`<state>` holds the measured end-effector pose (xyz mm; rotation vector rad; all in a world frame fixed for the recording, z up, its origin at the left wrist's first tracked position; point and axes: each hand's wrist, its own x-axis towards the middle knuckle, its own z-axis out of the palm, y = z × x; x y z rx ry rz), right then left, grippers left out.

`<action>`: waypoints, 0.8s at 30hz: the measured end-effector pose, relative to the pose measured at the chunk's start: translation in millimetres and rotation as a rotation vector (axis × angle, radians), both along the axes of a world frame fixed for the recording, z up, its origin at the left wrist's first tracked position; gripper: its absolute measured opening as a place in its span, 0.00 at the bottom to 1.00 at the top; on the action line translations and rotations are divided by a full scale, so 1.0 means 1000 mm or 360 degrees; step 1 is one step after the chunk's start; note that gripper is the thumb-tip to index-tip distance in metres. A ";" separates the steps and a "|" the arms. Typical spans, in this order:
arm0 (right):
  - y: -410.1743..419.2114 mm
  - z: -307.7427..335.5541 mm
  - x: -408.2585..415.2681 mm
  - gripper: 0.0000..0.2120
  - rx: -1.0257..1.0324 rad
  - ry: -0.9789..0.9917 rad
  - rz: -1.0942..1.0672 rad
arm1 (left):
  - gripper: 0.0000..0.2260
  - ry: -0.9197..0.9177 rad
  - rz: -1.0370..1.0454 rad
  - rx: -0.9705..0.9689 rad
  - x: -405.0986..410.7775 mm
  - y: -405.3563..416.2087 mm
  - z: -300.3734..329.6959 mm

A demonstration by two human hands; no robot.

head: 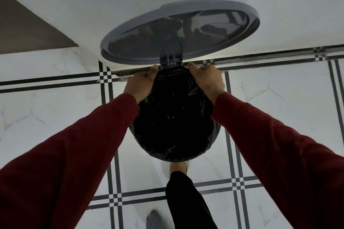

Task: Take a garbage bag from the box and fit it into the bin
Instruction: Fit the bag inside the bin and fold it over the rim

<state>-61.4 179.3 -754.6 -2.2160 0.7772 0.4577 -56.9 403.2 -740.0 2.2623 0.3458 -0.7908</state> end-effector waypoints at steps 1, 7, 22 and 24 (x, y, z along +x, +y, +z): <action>0.000 0.001 0.000 0.30 -0.0006 -0.0001 -0.0006 | 0.27 0.0003 0.0017 0.0007 0.002 0.000 -0.001; -0.007 0.011 -0.002 0.31 0.0051 0.0017 0.0034 | 0.24 0.0165 0.0165 -0.0079 0.014 0.003 0.003; -0.038 0.010 -0.052 0.25 0.0196 0.0096 -0.0413 | 0.26 0.0196 0.0558 -0.0083 -0.037 0.026 0.009; -0.037 0.007 -0.051 0.25 0.0257 0.0110 -0.0457 | 0.25 0.0235 0.0576 -0.0139 -0.037 0.027 0.005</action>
